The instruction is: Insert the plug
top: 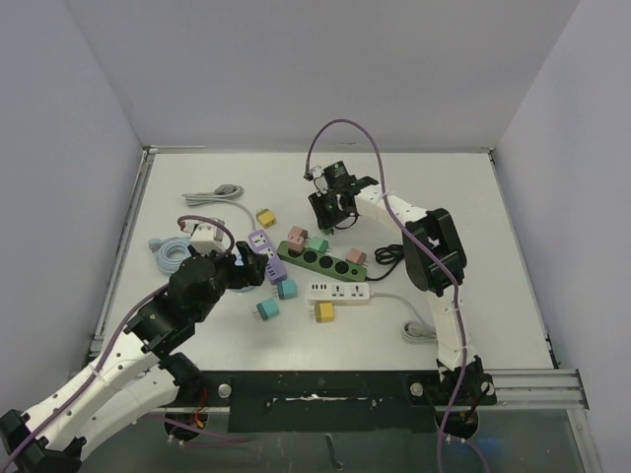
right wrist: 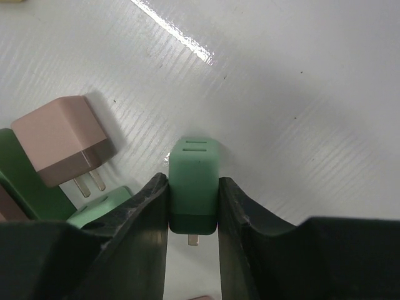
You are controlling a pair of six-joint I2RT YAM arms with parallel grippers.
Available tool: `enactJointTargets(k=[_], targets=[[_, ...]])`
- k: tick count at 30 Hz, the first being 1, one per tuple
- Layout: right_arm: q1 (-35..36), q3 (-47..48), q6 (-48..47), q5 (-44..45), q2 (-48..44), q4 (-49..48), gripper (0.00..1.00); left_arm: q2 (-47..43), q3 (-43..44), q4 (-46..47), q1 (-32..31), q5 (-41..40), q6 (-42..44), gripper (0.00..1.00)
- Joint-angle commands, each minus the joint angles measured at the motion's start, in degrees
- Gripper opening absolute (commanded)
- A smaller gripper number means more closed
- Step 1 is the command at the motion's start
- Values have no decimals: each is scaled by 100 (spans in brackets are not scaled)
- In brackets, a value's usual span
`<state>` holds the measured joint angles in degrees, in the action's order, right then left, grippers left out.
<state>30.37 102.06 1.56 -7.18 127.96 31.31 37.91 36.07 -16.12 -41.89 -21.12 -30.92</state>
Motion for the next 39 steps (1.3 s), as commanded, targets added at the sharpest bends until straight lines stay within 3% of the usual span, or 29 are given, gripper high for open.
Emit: enactJointTargets(k=[1,10,19,25,39], targets=[[-2,58,-94,119,-399,-252,22,15,16,386,23,198,-52,82],[-73,-2408,1197,-744,-3037,-2487,21,379,338,1100,27,1131,-466,81],[59,-4369,3596,-2397,-5265,-4879,25,514,416,2627,23,2725,-1740,78],[508,-4828,4815,-2830,-5701,-6399,26,665,317,3512,23,3097,-2222,73],[839,-5088,6107,-3234,-5756,-7893,26,638,181,4372,24,3262,-2362,48]])
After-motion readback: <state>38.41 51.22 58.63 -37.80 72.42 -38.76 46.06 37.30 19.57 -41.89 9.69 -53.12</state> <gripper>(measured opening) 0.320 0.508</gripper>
